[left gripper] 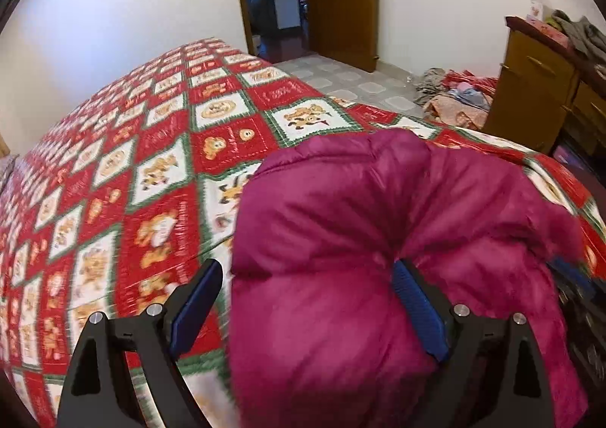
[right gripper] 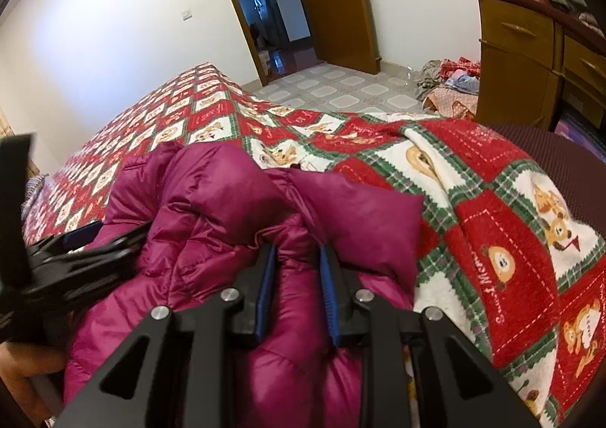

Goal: Fold large clothes
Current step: 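Lower the bundle onto the quilt with both grippers and release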

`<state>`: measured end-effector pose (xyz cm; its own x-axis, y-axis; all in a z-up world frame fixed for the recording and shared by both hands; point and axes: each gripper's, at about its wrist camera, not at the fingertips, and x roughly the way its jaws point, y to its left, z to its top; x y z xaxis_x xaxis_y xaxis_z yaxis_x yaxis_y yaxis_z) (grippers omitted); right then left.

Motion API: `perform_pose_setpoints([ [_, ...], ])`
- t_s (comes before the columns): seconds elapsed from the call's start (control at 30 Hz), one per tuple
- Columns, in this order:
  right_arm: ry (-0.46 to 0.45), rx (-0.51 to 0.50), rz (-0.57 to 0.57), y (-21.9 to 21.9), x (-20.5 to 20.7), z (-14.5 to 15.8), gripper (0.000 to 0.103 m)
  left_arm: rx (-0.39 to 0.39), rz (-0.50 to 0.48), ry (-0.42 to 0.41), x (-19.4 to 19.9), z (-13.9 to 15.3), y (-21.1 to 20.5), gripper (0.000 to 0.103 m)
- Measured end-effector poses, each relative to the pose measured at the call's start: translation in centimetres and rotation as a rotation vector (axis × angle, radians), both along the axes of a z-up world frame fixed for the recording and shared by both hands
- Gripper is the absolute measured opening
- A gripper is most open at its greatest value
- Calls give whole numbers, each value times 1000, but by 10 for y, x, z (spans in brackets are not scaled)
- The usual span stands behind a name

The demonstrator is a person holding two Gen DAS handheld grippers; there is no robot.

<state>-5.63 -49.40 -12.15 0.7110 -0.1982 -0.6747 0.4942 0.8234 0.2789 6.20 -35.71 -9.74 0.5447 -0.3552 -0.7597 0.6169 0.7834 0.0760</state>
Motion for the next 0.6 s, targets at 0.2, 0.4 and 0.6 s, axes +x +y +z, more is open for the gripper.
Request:
perform_pose_setpoints([
  [0.2,-41,68,17,-9,-10,2,26,14,-76,-56,-44,24,21,92],
  [0.4,-143,55,-5,17,-71,56,30,-4,-76,-70,-64,25,36,92],
  [0.6,-89,-49,43,93,-98,66,30,-59,-28,-34,-71,26,50,92],
])
